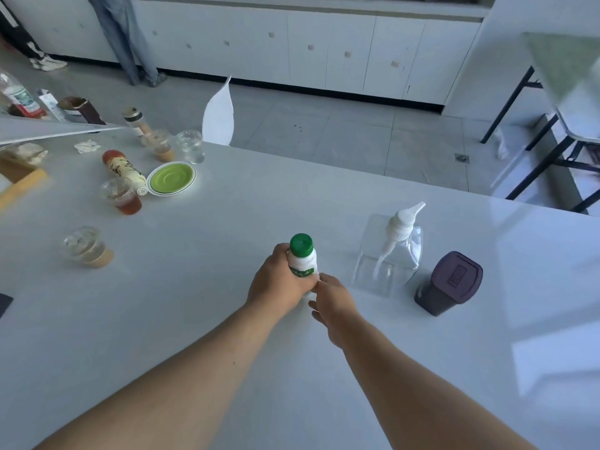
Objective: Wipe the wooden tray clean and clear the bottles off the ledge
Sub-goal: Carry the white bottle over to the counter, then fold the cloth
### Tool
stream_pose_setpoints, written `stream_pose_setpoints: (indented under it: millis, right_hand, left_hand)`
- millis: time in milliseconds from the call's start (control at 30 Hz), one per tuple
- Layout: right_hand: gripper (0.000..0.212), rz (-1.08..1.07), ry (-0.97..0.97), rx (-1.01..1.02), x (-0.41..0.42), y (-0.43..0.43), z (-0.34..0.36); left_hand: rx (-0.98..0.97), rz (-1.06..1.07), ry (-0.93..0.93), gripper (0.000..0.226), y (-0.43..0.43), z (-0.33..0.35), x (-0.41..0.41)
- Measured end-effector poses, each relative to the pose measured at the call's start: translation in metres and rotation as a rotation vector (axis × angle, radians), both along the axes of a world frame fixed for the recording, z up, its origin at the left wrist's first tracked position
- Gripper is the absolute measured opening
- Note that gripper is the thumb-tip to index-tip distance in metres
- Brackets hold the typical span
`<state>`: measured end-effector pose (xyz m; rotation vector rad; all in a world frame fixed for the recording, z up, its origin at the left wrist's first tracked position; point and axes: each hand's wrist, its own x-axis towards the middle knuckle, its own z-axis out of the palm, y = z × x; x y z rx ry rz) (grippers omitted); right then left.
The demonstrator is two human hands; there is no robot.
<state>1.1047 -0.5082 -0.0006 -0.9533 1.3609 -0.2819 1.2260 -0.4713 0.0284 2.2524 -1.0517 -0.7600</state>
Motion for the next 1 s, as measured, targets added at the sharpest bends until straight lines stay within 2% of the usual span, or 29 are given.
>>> stream_pose_setpoints:
  millis: [67,100,133,233,300,367,433,533,667,867,1000]
  right_hand:
    - [0.059,0.039,0.054,-0.057,-0.011,0.005,0.002]
    - [0.059,0.07,0.1,-0.116,-0.02,0.008,0.004]
    - [0.056,0.109,0.156,-0.191,-0.03,0.012,0.006]
    - [0.044,0.219,0.341,-0.405,-0.085,0.027,0.021]
    - [0.055,0.315,0.493,-0.591,-0.131,0.036,0.03]
    - [0.072,0.384,0.644,-0.793,-0.187,0.045,0.043]
    - [0.084,0.39,0.782,-0.9,-0.257,0.058,0.058]
    - [0.093,0.335,0.942,-0.902,-0.369,0.088,0.079]
    - [0.096,0.17,1.086,-0.863,-0.538,0.163,0.107]
    - [0.092,-0.131,1.237,-0.679,-0.791,0.349,0.138]
    - [0.087,-0.387,1.313,-0.526,-0.925,0.487,0.148]
  left_hand:
    - [0.06,0.032,0.008,0.098,0.011,0.0,-0.002]
    - [0.126,0.045,-0.021,0.105,0.018,0.0,-0.005]
    - [0.205,0.045,-0.061,0.099,0.026,0.0,-0.008]
    - [0.39,-0.114,-0.145,0.058,0.045,0.007,-0.038]
    - [0.361,-0.221,-0.177,0.054,0.05,0.014,-0.068]
    - [0.243,-0.33,-0.261,0.067,0.05,0.025,-0.111]
    - [0.131,-0.461,-0.361,0.082,0.05,0.044,-0.171]
    - [0.024,-0.629,-0.441,0.092,0.06,0.072,-0.277]
    - [-0.07,-0.837,-0.434,0.09,0.094,0.095,-0.449]
    - [-0.182,-1.212,-0.362,0.089,0.208,0.104,-0.729]
    - [-0.231,-1.5,-0.29,0.087,0.312,0.103,-0.902]
